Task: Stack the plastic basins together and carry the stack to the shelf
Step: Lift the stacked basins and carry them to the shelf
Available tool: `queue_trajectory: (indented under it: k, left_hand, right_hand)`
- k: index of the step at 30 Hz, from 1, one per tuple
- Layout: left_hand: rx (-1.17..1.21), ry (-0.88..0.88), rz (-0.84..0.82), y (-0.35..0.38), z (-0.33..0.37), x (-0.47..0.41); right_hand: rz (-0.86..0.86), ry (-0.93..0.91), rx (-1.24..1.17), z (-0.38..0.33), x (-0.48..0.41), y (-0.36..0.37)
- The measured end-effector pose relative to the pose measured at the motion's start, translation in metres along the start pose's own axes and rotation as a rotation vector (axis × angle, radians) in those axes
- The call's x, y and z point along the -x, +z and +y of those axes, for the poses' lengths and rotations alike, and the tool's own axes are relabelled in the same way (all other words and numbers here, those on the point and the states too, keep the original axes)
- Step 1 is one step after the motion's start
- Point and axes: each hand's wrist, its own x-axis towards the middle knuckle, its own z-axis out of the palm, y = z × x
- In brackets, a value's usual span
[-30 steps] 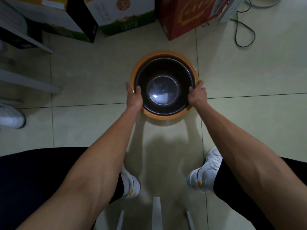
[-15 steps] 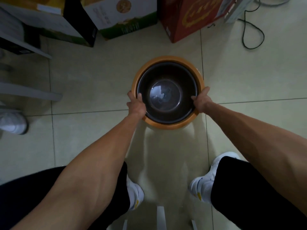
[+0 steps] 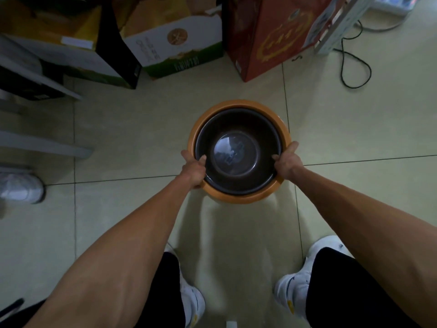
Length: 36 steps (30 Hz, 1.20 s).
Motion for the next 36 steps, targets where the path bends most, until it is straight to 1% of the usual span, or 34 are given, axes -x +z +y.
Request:
queue_trajectory:
  k: [5,7,9,11,14,17,19,21,26,28,31,34,36]
  left_hand:
    - [-0.028,0.021,-0.021,-0.002,-0.005,-0.006]
    - [-0.028,0.033,-0.010,-0.003,-0.007,-0.007]
    - [-0.038,0.066,0.035,0.000,-0.008,-0.006]
    - [0.016,0.080,0.120,0.002,-0.005,0.001]
    - [0.157,0.128,0.211,-0.001,0.003,0.003]
    - [0.276,0.139,0.219,-0.016,0.018,0.002]
    - [0.319,0.205,0.220,-0.032,0.029,0.006]
    - [0.317,0.307,0.260,-0.059,0.058,0.054]
    - [0.365,0.459,0.198,-0.134,0.122,0.205]
    - [0.371,0.491,0.198,-0.162,0.150,0.254]
    - [0.340,0.513,0.229,-0.198,0.186,0.321]
    - [0.412,0.570,0.245,-0.228,0.219,0.386]
    - [0.468,0.568,0.254,-0.246,0.241,0.424]
  right_hand:
    - [0.000,-0.036,0.001,0.001,-0.003,0.001]
    - [-0.002,-0.052,-0.003,0.003,-0.004,0.001]
    - [-0.009,-0.063,-0.002,0.001,-0.004,0.000]
    - [-0.005,-0.067,0.041,-0.002,0.000,-0.007]
    - [0.016,-0.142,0.068,-0.010,0.012,-0.023]
    - [0.073,-0.207,0.089,-0.023,0.037,-0.050]
    - [0.133,-0.280,0.105,-0.039,0.063,-0.071]
    - [0.186,-0.356,0.075,-0.057,0.098,-0.095]
    - [0.186,-0.452,-0.061,-0.081,0.192,-0.151]
    - [0.172,-0.481,-0.136,-0.094,0.226,-0.176]
    - [0.200,-0.573,-0.252,-0.125,0.312,-0.215]
    - [0.230,-0.634,-0.312,-0.156,0.371,-0.257]
    - [0.281,-0.667,-0.337,-0.176,0.409,-0.287]
